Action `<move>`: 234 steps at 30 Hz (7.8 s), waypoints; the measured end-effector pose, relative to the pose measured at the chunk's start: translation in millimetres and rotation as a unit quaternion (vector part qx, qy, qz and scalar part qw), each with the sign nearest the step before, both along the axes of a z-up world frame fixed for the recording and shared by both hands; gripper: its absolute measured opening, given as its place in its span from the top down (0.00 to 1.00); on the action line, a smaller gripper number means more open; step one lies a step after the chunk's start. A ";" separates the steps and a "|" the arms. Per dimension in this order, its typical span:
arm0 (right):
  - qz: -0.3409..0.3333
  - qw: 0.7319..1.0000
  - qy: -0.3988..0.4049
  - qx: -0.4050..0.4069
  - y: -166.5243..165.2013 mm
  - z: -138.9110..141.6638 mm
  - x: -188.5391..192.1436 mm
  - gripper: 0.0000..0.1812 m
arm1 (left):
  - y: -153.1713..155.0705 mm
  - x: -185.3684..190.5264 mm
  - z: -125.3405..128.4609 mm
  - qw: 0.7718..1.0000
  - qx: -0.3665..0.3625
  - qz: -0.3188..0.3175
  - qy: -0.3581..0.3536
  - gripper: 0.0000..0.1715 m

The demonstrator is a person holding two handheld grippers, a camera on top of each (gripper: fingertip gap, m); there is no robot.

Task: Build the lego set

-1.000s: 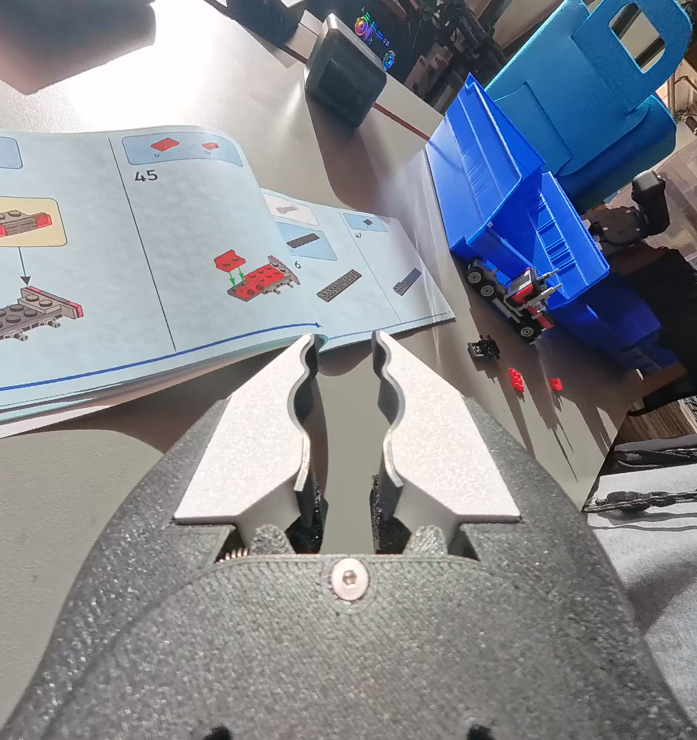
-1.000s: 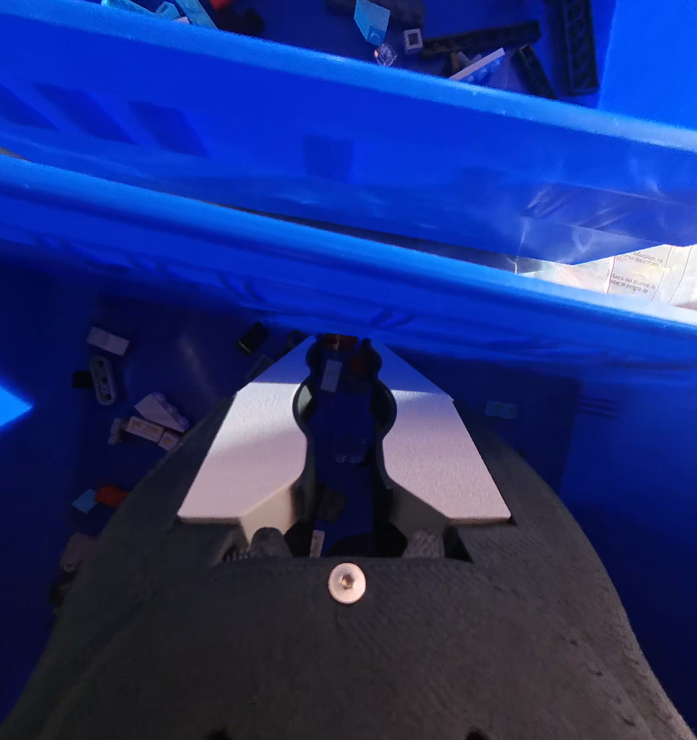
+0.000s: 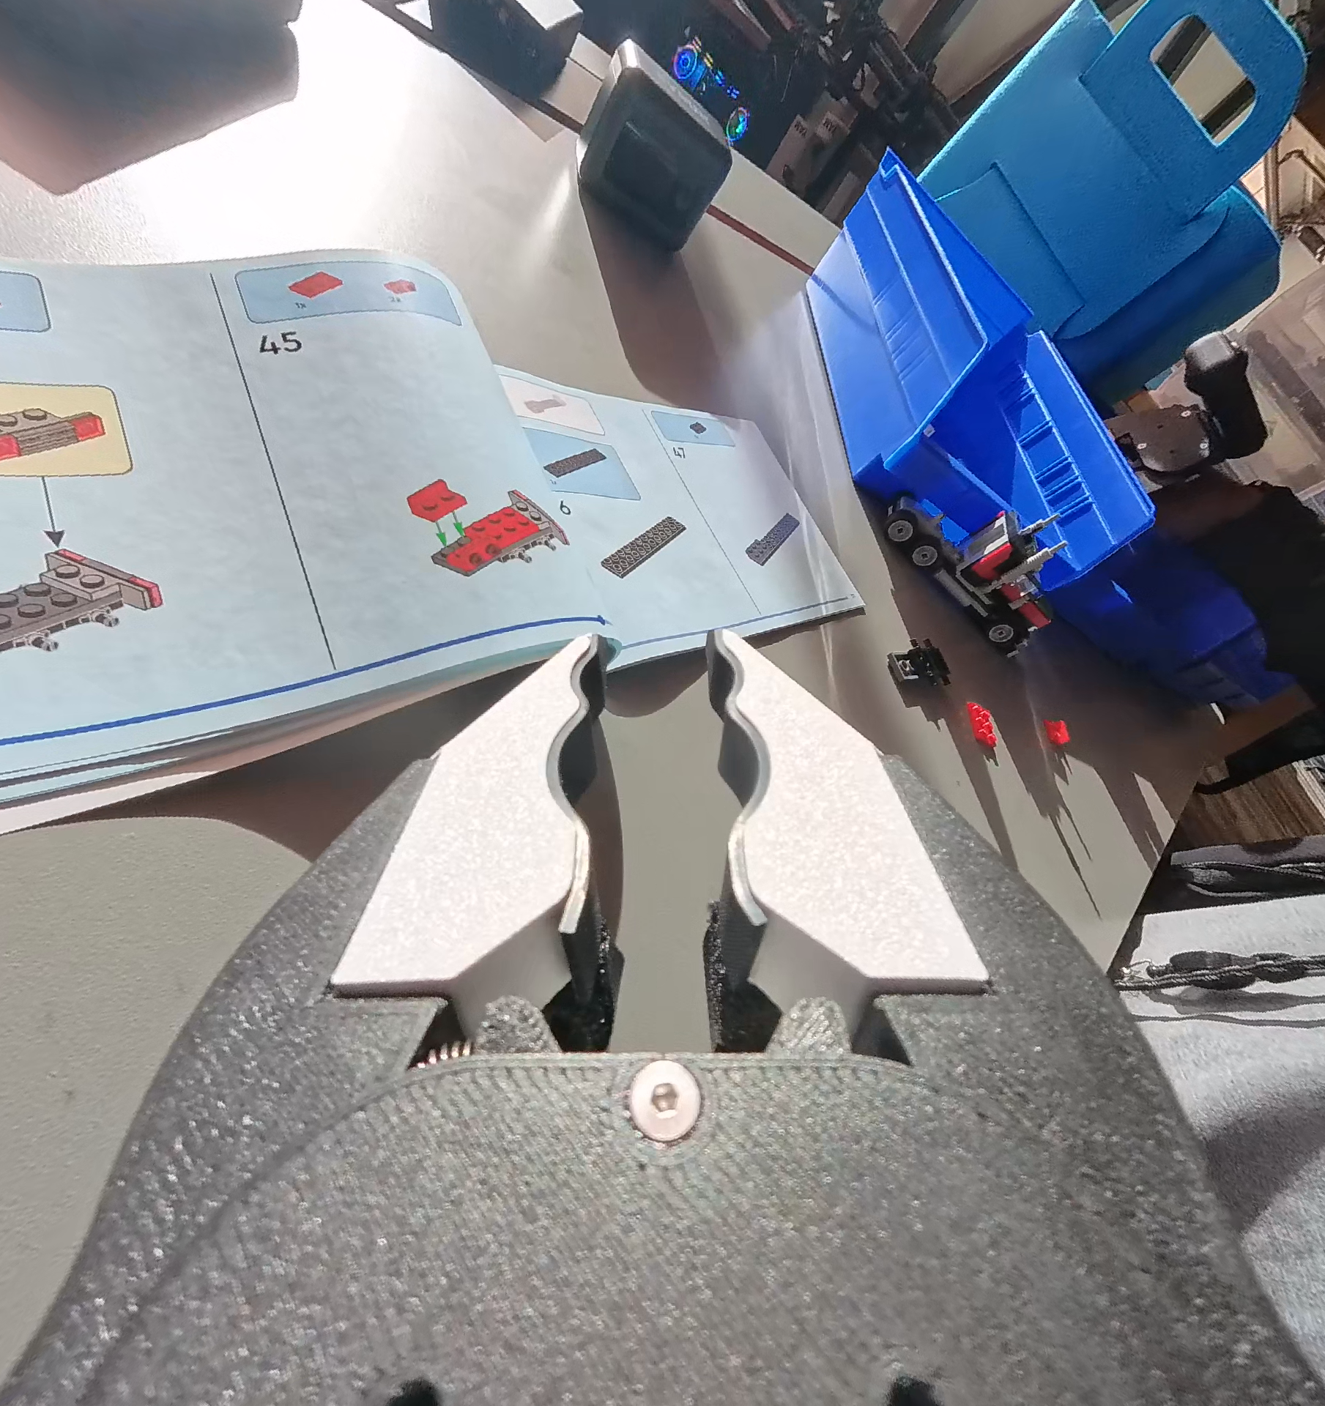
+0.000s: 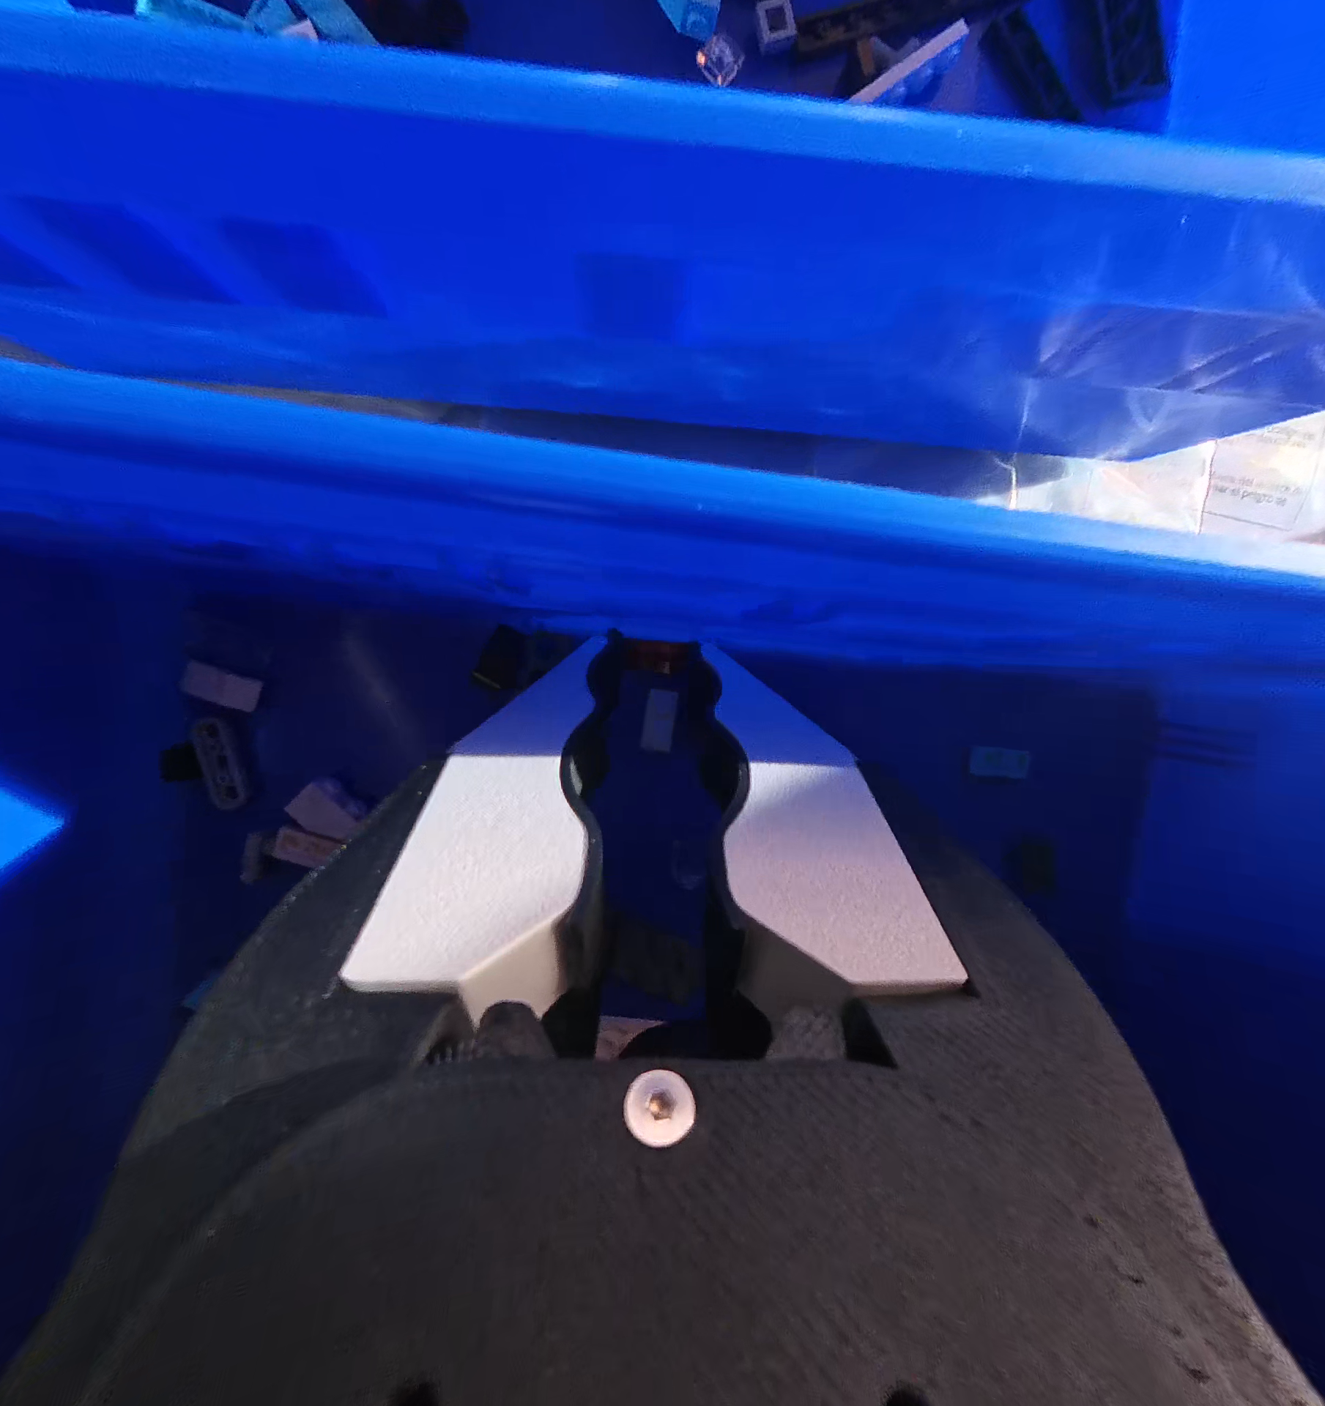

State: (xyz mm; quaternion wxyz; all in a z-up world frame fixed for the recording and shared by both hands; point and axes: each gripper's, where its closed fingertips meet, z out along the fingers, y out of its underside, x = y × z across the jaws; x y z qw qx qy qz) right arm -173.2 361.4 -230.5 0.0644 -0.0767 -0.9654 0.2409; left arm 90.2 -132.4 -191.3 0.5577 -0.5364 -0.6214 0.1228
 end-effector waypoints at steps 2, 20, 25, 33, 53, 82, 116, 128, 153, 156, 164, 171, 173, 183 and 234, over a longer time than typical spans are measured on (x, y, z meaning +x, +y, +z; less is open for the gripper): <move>-0.007 1.000 -0.006 -0.003 0.5 0.1 0.1 0.89 | -0.1 0.0 0.0 1.000 -0.002 0.001 0.001 0.84; -0.077 0.981 0.088 -0.156 -24.2 159.9 92.3 0.89 | 0.0 2.1 7.8 1.000 -0.004 0.002 0.028 0.84; -0.022 0.967 0.077 -0.244 -100.8 169.7 180.5 0.89 | 0.4 2.2 8.1 0.999 -0.015 0.005 0.031 0.84; -0.043 0.942 0.056 -0.329 -197.8 99.3 226.6 0.89 | -4.3 6.6 20.0 0.997 -0.019 0.027 0.071 0.84; -0.092 0.949 0.024 -0.299 -196.0 39.0 212.4 0.89 | -0.6 15.8 29.3 0.993 -0.031 0.057 0.102 0.84; -0.094 0.954 -0.030 -0.282 -199.1 28.6 213.9 0.89 | 15.0 2.6 52.1 0.980 -0.067 0.043 0.180 0.88; -0.037 0.981 -0.029 -0.187 -215.0 3.8 236.4 0.89 | 142.2 10.3 22.9 0.970 -0.075 -0.206 0.107 0.87; -0.016 0.974 -0.046 -0.220 -222.8 20.0 234.7 0.81 | 161.5 6.5 19.5 0.964 -0.083 -0.231 0.102 0.87; 0.063 0.985 0.003 -0.162 -281.8 1.8 225.2 0.82 | 163.6 6.3 29.2 0.968 0.006 -0.228 0.103 0.86; 0.071 0.982 0.013 -0.175 -283.5 6.4 225.3 0.82 | 163.1 5.4 28.5 0.969 0.006 -0.226 0.100 0.86; 0.092 0.972 0.089 -0.199 -285.5 17.2 217.0 0.82 | 156.2 -5.1 31.3 0.978 0.034 -0.182 0.095 0.86; 0.118 0.950 0.148 -0.248 -287.7 34.1 216.4 0.82 | 169.1 -13.9 43.4 0.977 0.133 -0.139 0.094 0.85; 0.128 0.942 0.153 -0.270 -288.4 41.2 220.3 0.82 | 170.5 -16.3 42.0 0.980 0.115 -0.129 0.098 0.84; 0.180 0.905 0.195 -0.334 -291.8 65.7 241.3 0.83 | 183.0 -13.4 41.6 0.978 0.095 -0.156 0.105 0.78; 0.281 0.854 0.085 -0.430 -285.5 91.0 303.6 0.84 | 207.7 44.8 64.8 0.845 -0.200 -0.296 0.398 0.94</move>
